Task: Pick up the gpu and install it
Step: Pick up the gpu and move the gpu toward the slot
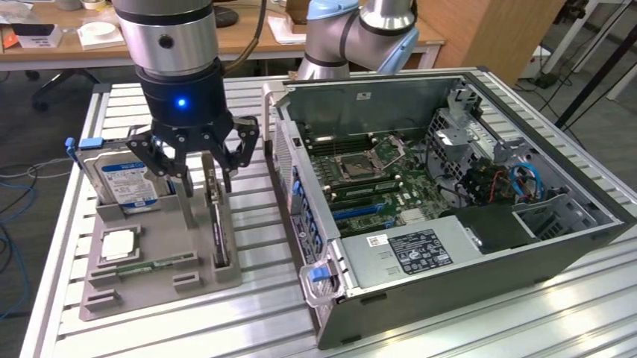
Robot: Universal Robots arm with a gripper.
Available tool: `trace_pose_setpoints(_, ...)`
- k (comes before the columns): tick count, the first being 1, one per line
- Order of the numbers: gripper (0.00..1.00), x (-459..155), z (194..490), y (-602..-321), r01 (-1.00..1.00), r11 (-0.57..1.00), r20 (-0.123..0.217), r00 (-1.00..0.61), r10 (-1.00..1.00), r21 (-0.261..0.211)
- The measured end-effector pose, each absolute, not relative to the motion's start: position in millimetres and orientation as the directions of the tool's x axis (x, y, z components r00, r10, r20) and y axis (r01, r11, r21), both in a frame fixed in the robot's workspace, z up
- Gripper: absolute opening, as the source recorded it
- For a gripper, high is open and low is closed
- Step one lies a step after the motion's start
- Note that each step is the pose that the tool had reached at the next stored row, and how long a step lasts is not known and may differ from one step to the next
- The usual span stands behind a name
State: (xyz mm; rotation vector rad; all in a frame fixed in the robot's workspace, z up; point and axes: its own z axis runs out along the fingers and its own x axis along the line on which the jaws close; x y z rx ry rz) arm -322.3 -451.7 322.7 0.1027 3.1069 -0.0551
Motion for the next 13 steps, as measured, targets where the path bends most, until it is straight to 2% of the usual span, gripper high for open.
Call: trace_pose_setpoints(13,0.53,-322.3,318.4,-451.7,0.067,0.997,-0.034,-0.997,0.065,-0.037)
